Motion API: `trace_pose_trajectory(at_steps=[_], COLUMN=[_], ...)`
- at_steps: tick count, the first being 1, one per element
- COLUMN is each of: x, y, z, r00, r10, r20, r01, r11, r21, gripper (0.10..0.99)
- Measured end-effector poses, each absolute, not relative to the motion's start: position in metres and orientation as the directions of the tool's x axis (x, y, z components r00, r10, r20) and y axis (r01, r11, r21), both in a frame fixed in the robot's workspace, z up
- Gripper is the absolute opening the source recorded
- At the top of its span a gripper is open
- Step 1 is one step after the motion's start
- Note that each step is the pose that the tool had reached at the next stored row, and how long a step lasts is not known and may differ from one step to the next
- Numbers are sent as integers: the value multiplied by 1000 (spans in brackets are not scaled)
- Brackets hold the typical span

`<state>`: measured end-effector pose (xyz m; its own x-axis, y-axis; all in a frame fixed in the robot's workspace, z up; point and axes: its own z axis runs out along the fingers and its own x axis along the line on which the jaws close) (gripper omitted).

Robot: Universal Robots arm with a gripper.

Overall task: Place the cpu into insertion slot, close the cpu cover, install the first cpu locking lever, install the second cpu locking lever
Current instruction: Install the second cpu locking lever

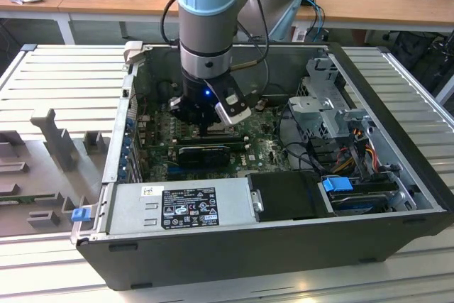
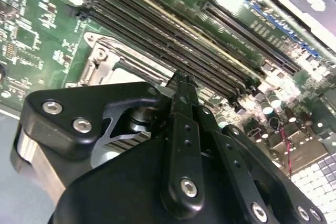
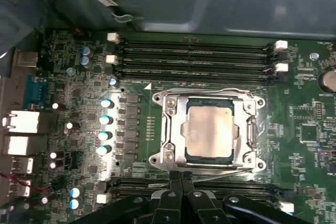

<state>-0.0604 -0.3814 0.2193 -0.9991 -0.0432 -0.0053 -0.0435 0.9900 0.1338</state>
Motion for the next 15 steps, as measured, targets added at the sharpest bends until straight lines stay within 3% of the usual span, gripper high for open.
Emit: trace_pose_trajectory(at_steps=[9,15], x=[-70,-71], y=[-393,-399], z=[214,207], r00=[-998,-998], r10=[-56,-56], r20=[-10,-12], r01=[-57,-57], r11=[977,971], r21=[204,232], gripper=[106,106])
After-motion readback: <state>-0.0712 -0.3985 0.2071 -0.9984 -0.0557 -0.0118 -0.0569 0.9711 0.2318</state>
